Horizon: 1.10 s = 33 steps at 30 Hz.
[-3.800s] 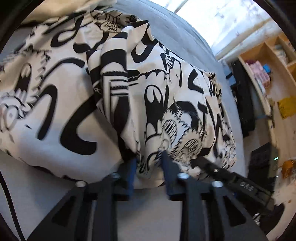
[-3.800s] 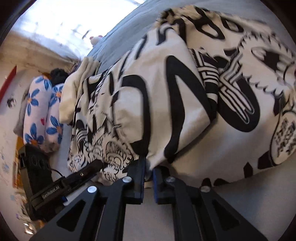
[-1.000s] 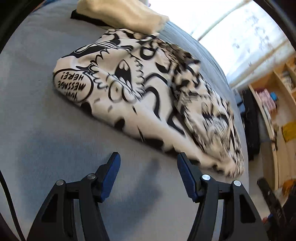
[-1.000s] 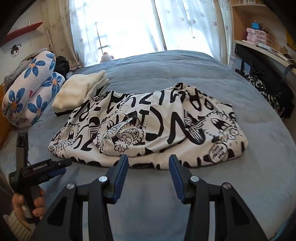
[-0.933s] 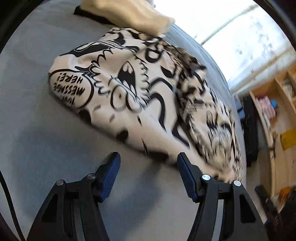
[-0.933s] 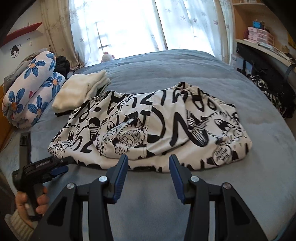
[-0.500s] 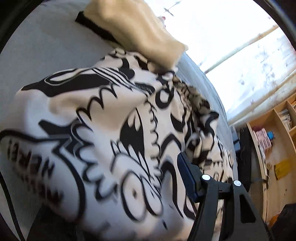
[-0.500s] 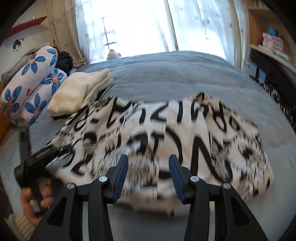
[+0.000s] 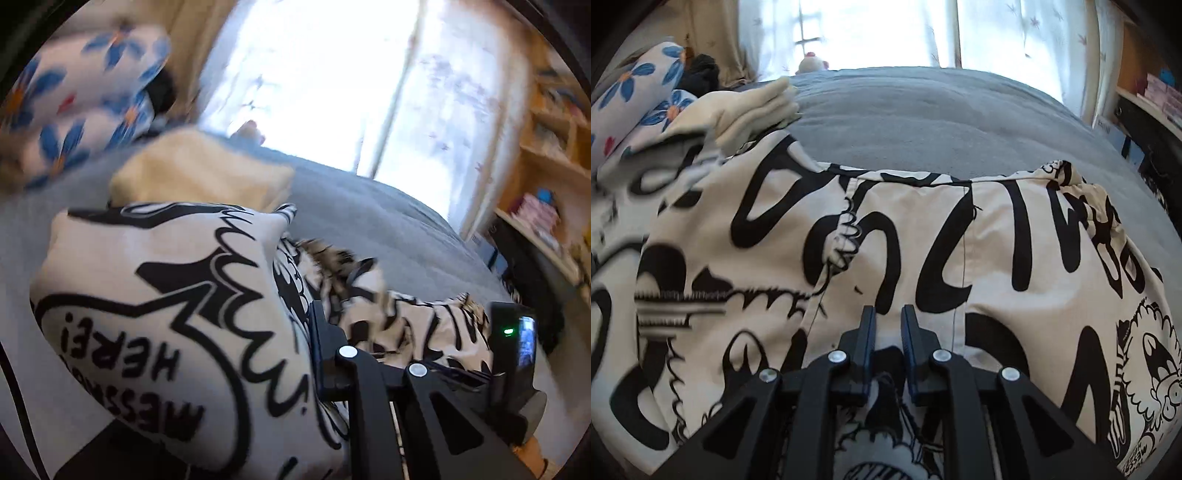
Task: Fold large clothes
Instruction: 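Lift the held edge with both grippers and fold it over the jacket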
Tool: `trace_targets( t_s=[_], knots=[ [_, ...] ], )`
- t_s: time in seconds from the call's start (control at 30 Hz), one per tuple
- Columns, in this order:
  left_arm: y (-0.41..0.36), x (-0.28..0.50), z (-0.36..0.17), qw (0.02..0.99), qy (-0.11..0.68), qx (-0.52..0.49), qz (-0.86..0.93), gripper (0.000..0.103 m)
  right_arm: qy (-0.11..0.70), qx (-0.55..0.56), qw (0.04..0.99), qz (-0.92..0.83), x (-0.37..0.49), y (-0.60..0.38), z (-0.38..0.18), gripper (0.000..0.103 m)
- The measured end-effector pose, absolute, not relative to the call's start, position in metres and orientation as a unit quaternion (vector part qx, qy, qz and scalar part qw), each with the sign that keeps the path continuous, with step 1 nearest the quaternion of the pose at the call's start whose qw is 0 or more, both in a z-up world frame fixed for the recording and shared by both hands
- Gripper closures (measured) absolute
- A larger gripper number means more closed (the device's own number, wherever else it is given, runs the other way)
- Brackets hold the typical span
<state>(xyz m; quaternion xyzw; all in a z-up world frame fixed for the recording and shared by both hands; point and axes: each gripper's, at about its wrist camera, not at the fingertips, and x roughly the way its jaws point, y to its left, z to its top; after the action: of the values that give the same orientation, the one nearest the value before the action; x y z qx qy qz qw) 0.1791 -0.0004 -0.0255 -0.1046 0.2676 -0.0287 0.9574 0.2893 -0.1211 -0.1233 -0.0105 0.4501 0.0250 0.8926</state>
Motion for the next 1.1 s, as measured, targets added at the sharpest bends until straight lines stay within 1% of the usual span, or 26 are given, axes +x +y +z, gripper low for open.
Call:
trace_targets(
  t_s=[0.2, 0.37, 0.43, 0.5, 0.63, 0.7, 0.8, 0.83, 0.9, 0.93, 0.97, 1.0, 1.03, 1.1],
  knots=[
    [-0.048, 0.168, 0.01, 0.968, 0.24, -0.044, -0.065, 0.095, 0.467, 0.055, 0.879, 0.074, 0.282, -0.144, -0.12, 0.089],
    [-0.114, 0.171, 0.036, 0.97, 0.221, 0.031, -0.1, 0.095, 0.489, 0.185, 0.842, 0.131, 0.254, -0.188, -0.108, 0.089],
    [-0.143, 0.169, 0.042, 0.968, 0.213, 0.056, -0.118, 0.095, 0.477, 0.239, 0.838, 0.113, 0.228, -0.225, -0.096, 0.089],
    [-0.185, 0.17, 0.041, 0.963, 0.207, 0.091, -0.145, 0.095, 0.456, 0.256, 0.851, 0.046, 0.195, -0.272, -0.082, 0.089],
    [-0.273, 0.169, 0.005, 0.935, 0.232, 0.185, -0.193, 0.093, 0.431, 0.265, 0.859, -0.083, 0.135, -0.356, -0.073, 0.089],
    [-0.318, 0.166, -0.036, 0.906, 0.273, 0.222, -0.237, 0.092, 0.433, 0.274, 0.851, -0.114, 0.116, -0.386, -0.077, 0.089],
    [-0.357, 0.164, -0.097, 0.86, 0.342, 0.278, -0.255, 0.092, 0.443, 0.289, 0.835, -0.151, 0.093, -0.415, -0.09, 0.089],
    [-0.363, 0.161, -0.114, 0.854, 0.346, 0.301, -0.247, 0.092, 0.445, 0.295, 0.831, -0.153, 0.09, -0.422, -0.093, 0.089],
    [-0.363, 0.152, -0.12, 0.86, 0.316, 0.32, -0.242, 0.092, 0.445, 0.301, 0.83, -0.153, 0.086, -0.428, -0.095, 0.089],
    [-0.362, 0.15, -0.118, 0.861, 0.312, 0.321, -0.243, 0.091, 0.445, 0.299, 0.831, -0.15, 0.086, -0.429, -0.095, 0.089],
    [-0.359, 0.15, -0.115, 0.86, 0.314, 0.316, -0.248, 0.087, 0.445, 0.295, 0.833, -0.144, 0.086, -0.429, -0.095, 0.089],
    [-0.353, 0.152, -0.112, 0.858, 0.322, 0.308, -0.255, 0.085, 0.446, 0.295, 0.833, -0.14, 0.089, -0.429, -0.095, 0.089],
    [-0.347, 0.151, -0.108, 0.854, 0.332, 0.303, -0.262, 0.081, 0.447, 0.296, 0.834, -0.134, 0.091, -0.428, -0.094, 0.089],
    [-0.334, 0.148, -0.098, 0.844, 0.353, 0.289, -0.281, 0.067, 0.445, 0.296, 0.836, -0.121, 0.097, -0.429, -0.092, 0.089]
  ],
)
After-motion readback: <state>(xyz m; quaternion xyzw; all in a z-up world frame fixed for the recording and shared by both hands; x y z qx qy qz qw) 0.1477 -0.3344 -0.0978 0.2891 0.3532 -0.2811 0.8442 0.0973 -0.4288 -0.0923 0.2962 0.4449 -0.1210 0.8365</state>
